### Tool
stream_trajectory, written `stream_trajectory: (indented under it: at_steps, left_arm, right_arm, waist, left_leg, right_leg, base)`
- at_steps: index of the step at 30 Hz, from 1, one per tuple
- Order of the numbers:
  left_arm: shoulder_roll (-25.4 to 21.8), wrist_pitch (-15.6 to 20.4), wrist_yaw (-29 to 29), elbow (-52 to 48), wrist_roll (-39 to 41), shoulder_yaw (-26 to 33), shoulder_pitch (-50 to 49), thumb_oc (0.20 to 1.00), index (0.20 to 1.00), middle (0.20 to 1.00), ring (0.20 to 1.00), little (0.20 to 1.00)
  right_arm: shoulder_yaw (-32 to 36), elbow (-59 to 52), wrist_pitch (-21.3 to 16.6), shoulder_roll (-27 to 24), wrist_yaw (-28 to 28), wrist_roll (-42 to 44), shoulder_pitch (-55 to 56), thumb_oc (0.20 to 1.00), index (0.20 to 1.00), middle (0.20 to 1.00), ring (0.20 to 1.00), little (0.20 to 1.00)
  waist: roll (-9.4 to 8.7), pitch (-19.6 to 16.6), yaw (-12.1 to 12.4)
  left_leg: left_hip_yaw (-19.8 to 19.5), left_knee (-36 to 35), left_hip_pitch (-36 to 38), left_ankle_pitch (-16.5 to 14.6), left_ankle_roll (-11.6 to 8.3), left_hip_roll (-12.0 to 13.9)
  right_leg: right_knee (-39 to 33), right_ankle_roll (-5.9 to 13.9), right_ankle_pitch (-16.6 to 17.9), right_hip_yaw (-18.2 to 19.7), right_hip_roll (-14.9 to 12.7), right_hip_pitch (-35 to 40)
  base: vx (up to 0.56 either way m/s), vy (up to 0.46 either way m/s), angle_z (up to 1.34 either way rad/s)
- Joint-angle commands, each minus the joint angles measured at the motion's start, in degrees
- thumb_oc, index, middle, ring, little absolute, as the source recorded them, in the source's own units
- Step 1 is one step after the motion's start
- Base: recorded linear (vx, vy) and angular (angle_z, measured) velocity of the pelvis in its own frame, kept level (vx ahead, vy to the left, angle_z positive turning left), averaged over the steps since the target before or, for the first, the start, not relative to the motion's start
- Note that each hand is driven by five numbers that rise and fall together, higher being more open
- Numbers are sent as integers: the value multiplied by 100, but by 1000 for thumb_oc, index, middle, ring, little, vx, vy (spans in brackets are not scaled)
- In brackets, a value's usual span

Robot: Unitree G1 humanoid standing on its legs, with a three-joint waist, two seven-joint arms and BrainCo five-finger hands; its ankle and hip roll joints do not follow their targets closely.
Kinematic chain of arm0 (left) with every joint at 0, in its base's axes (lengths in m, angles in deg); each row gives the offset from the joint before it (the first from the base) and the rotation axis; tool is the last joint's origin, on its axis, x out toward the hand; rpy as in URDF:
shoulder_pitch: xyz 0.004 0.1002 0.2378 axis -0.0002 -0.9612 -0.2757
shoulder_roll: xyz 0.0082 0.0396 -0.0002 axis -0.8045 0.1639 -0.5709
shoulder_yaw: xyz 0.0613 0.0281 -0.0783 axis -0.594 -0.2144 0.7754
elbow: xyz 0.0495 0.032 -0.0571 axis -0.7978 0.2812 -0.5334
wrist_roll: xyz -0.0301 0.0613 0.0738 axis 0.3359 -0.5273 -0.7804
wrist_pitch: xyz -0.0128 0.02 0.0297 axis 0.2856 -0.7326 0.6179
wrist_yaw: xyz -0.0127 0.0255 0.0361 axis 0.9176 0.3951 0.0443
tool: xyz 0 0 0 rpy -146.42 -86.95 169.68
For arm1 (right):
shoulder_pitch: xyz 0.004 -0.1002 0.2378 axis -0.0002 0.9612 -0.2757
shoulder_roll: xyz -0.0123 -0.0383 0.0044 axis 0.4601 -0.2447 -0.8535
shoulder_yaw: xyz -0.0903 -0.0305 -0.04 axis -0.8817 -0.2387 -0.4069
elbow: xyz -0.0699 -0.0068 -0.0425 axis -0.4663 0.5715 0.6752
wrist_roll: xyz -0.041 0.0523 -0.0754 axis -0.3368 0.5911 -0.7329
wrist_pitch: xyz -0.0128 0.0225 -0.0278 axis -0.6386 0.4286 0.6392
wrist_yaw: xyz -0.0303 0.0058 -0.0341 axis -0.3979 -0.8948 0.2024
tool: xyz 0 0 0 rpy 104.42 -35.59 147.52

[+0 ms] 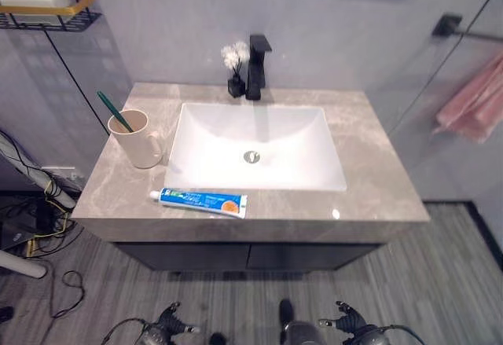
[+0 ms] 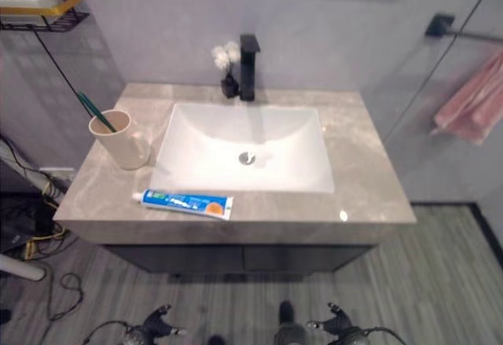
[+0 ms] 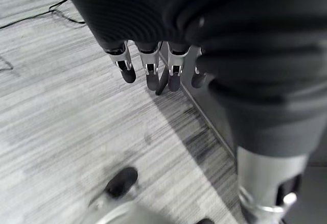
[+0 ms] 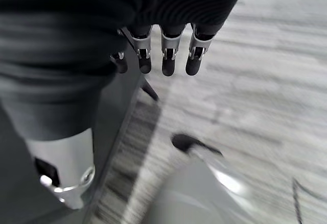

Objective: Put brush and paste in cup on sink, flatten towel.

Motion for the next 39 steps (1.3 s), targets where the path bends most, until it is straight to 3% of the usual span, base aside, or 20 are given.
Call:
stream_trajectory:
  at_steps: [1,8,12,13,14,16,17,18,19,22,27,30,32,35,37,39]
  left_arm:
    - [-26,179,-26,41,-134,157,240,1000,1000,1000,1000,1000]
    - [-82,260,-72,-248,-256,106,-30,1000,1000,1000,1000,1000]
    - [-401,415,78,-1420,-588,-222,-476,1000,1000,1000,1000,1000]
    - [-798,502,295,-2592,-680,-240,-949,1000,1000,1000,1000,1000]
    - [-836,470,320,-2655,-669,-229,-987,1000,1000,1000,1000,1000]
    - [-1451,591,621,-4043,-749,-136,-1514,1000,1000,1000,1000,1000]
    - [-2076,741,831,-5183,-829,103,-1832,1000,1000,1000,1000,1000]
    - [-2391,856,938,-5789,-722,290,-2017,1000,1000,1000,1000,1000]
    - [-2458,812,992,-5903,-684,357,-2100,1000,1000,1000,1000,1000]
    - [-3527,1130,955,-7464,-422,1140,-2442,1000,1000,1000,1000,1000]
    - [-4437,1329,545,-8733,-263,2400,-2804,1000,1000,1000,1000,1000]
    - [-4565,1372,147,-8911,-199,3152,-2778,1000,1000,1000,1000,1000]
    - [-4500,1367,92,-8856,-72,3243,-2696,1000,1000,1000,1000,1000]
    - [-4253,1352,-23,-8488,165,3083,-2125,1000,1000,1000,1000,1000]
    - [-3617,1323,9,-8108,787,2816,-1639,1000,1000,1000,1000,1000]
    - [-3657,1230,6,-7955,510,2749,-1467,1000,1000,1000,1000,1000]
  right_arm:
    - [-151,270,-29,-314,15,-160,-286,1000,1000,1000,1000,1000]
    - [-193,408,-47,-353,-9,-238,-343,1000,1000,1000,1000,1000]
    - [-253,522,-55,-451,-4,-448,-323,1000,1000,1000,1000,1000]
    - [-223,524,-67,-527,56,-561,-320,1000,1000,1000,1000,1000]
    - [-228,524,-69,-513,57,-563,-309,1000,1000,1000,1000,1000]
    - [-120,652,-60,-564,86,-644,-384,1000,1000,1000,1000,1000]
    - [19,678,-69,-593,118,-638,-418,1000,1000,1000,1000,1000]
    - [68,685,-78,-577,114,-645,-413,1000,1000,1000,1000,1000]
    - [58,685,-79,-548,114,-647,-406,1000,1000,1000,1000,1000]
    - [70,621,-62,-529,38,-597,-348,1000,1000,1000,1000,1000]
    - [29,548,-21,-467,-40,-501,-174,1000,1000,1000,1000,1000]
    - [30,550,24,-438,-142,-460,43,1000,1000,1000,1000,1000]
    - [4,538,45,-422,-210,-437,101,1000,1000,1000,1000,1000]
    - [33,644,132,-403,-271,-399,158,1000,1000,1000,1000,1000]
    - [41,716,198,-362,-266,-415,142,1000,1000,1000,1000,1000]
    - [77,664,203,-356,-284,-357,139,1000,1000,1000,1000,1000]
  waist:
    - [181,-56,101]
    - [262,-17,277]
    - [393,17,465]
    - [454,14,572]
    - [444,2,551]
    - [510,3,711]
    - [559,-14,788]
    - [569,-34,831]
    - [542,-40,825]
    - [559,-107,902]
    - [515,-184,924]
    - [497,-218,871]
    - [493,-228,835]
    - [494,-265,760]
    - [506,-273,690]
    - [528,-289,585]
  left_leg:
    - [-507,138,-586,457,-115,194]
    - [-883,67,-726,587,-209,259]
    - [-1237,57,-868,656,-248,231]
    - [-1409,56,-929,678,-257,207]
    - [-1428,58,-933,679,-258,204]
    - [-1532,54,-966,684,-264,175]
    - [-1557,39,-960,673,-275,161]
    - [-1562,26,-950,661,-285,151]
    - [-1556,26,-941,657,-286,152]
    - [-1557,22,-908,615,-319,140]
    - [-1524,22,-888,585,-349,142]
    - [-1472,22,-882,568,-357,159]
    - [-1437,22,-875,562,-358,168]
    - [-1305,22,-834,523,-364,180]
    - [-1198,22,-807,506,-368,190]
    - [-1042,22,-771,461,-367,204]
  right_leg:
    - [42,277,29,-107,-64,170]
    - [14,253,-112,-478,-81,337]
    - [89,260,-209,-806,-133,385]
    - [80,278,-246,-959,-154,451]
    - [73,279,-247,-980,-155,461]
    - [36,303,-261,-1097,-178,538]
    - [1,324,-264,-1153,-193,599]
    - [-32,336,-265,-1163,-204,638]
    - [-42,336,-261,-1159,-202,648]
    - [-96,359,-238,-1196,-236,718]
    - [-170,381,-189,-1191,-251,753]
    - [-203,400,-152,-1111,-266,722]
    - [-209,404,-141,-1077,-271,705]
    - [-210,415,-121,-929,-275,644]
    - [-210,416,-84,-797,-287,572]
    - [-210,430,-57,-629,-294,483]
  base:
    - [28,-95,47]
    - [-2,-57,35]
    - [-10,-20,33]
    - [-2,-33,65]
    - [-15,-34,55]
    - [22,-22,54]
    - [65,-13,47]
    - [35,-3,28]
    - [28,2,18]
    - [39,4,8]
    - [10,-1,3]
    - [5,3,-3]
    - [2,7,-5]
    - [12,16,-15]
    - [-4,27,-27]
    - [0,31,-44]
